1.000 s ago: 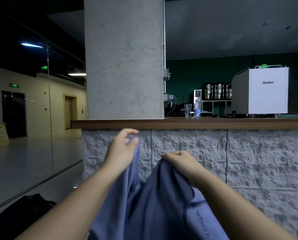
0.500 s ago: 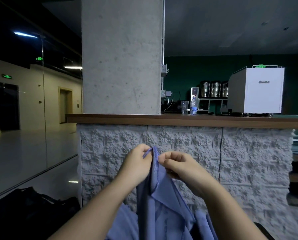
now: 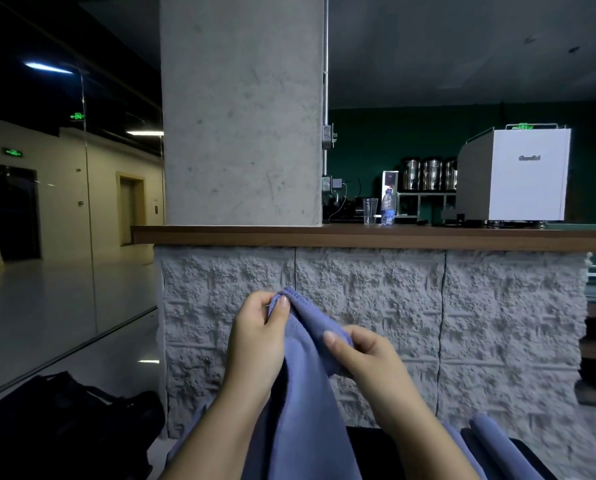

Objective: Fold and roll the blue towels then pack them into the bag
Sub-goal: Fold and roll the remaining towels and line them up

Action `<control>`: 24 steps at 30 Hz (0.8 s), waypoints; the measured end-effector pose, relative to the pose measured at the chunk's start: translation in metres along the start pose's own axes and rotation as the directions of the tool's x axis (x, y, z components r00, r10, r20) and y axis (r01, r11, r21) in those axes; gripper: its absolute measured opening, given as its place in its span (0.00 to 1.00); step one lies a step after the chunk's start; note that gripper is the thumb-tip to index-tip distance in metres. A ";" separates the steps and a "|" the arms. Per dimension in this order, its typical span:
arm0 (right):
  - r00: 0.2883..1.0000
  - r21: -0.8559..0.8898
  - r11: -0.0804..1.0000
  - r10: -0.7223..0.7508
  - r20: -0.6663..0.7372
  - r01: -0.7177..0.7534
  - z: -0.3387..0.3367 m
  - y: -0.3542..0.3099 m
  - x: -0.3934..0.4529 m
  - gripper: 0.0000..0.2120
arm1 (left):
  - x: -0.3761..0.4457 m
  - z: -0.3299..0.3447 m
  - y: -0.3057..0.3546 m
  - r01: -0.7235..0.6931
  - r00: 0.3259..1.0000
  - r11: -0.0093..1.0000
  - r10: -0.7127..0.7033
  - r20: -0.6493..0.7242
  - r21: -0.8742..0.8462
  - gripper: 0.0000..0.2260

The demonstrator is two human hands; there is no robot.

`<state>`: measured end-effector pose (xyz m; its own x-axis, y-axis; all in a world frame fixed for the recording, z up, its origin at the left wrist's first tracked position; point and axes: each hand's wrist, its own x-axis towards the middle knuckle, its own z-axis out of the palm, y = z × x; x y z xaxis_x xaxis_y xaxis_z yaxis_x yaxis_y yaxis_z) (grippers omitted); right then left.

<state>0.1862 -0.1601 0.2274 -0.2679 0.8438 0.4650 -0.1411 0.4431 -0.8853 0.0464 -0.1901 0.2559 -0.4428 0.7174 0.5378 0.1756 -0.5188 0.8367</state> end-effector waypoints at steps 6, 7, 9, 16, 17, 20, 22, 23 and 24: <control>0.967 0.224 0.967 0.168 -0.192 -0.124 0.001 -0.001 0.002 0.11 | -0.010 -0.006 -0.006 0.048 0.999 0.997 -0.047 -0.019 0.064 0.04; 0.966 0.219 0.968 0.170 -0.195 -0.127 0.003 -0.002 0.002 0.13 | -0.012 -0.005 -0.006 0.060 0.998 0.996 -0.061 0.015 0.059 0.06; 0.974 0.214 0.969 0.158 -0.164 -0.121 0.007 -0.005 -0.002 0.22 | -0.018 -0.002 -0.003 0.118 0.985 0.993 -0.114 0.127 -0.023 0.09; 0.992 0.219 0.975 0.071 -0.108 -0.046 -0.004 -0.016 -0.005 0.13 | -0.034 0.001 0.011 0.349 0.873 0.878 -0.177 0.455 -0.328 0.11; 0.993 0.194 0.980 0.059 -0.098 -0.039 -0.006 -0.017 -0.006 0.13 | -0.034 0.002 0.010 0.337 0.886 0.884 -0.180 0.428 -0.326 0.08; 0.997 0.107 0.993 0.053 -0.058 -0.046 -0.005 -0.020 -0.010 0.15 | -0.033 0.008 0.007 0.241 0.942 0.930 -0.155 0.297 -0.279 0.06; 0.998 0.036 0.998 0.060 -0.011 -0.060 -0.002 -0.021 -0.011 0.20 | -0.030 0.008 0.001 0.100 0.979 0.988 -0.076 0.187 -0.118 0.07; 0.997 0.001 0.997 0.073 0.008 -0.073 -0.002 -0.020 -0.011 0.22 | -0.029 0.006 -0.001 0.020 0.988 1.000 -0.018 0.154 -0.006 0.08; 0.996 -0.033 0.996 0.084 0.021 -0.084 -0.001 -0.020 -0.011 0.22 | -0.028 0.004 -0.004 -0.052 0.989 0.995 0.038 0.145 0.090 0.08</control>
<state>0.1932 -0.1779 0.2399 -0.2987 0.8716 0.3887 -0.0868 0.3808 -0.9206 0.0619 -0.2066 0.2379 -0.3039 0.7567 0.5788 0.2768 -0.5112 0.8137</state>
